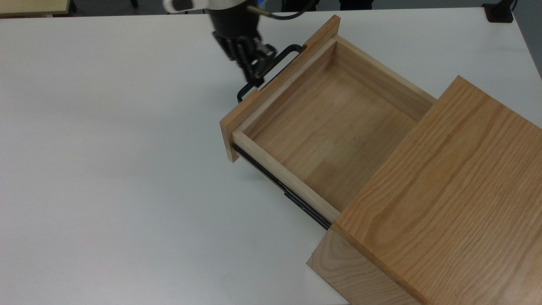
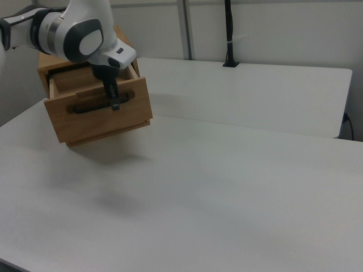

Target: Open the drawer by sliding it

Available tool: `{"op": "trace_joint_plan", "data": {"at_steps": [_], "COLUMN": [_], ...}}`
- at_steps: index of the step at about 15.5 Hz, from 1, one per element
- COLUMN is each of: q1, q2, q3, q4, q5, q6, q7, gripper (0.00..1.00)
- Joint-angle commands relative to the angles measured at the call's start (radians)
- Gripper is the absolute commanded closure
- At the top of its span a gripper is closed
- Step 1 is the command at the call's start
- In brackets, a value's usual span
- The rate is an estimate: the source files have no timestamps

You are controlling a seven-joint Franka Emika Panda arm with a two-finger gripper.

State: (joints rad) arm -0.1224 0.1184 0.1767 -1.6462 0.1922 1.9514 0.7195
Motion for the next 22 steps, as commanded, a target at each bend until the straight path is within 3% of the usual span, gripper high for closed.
{"op": "trace_joint_plan", "data": {"at_steps": [1,2,3,5,9,13,16,22], "q1": [-0.029,-0.031,-0.033,-0.060,-0.106,-0.105,-0.091,-0.048], "q2": [-0.048,-0.062,-0.065,-0.071,-0.109,-0.128,-0.128,-0.128], "q3": [-0.011,-0.012,-0.014,-0.020,-0.028,-0.046,-0.037,-0.040], "q4": [-0.026,-0.014,0.005,0.044,0.086,0.105,0.106,0.094], "q5": [0.006,0.006,0.006,0.003,-0.017,-0.130,-0.262,-0.270], "q6": [-0.037,-0.060,-0.100,-0.182,-0.342,-0.442,-0.448,-0.445], "q7": [-0.031,-0.031,-0.034,-0.044,-0.282,-0.553,-0.589,-0.632], "gripper": [0.40,0.22,0.11,0.00,0.00,0.00,0.00,0.00]}}
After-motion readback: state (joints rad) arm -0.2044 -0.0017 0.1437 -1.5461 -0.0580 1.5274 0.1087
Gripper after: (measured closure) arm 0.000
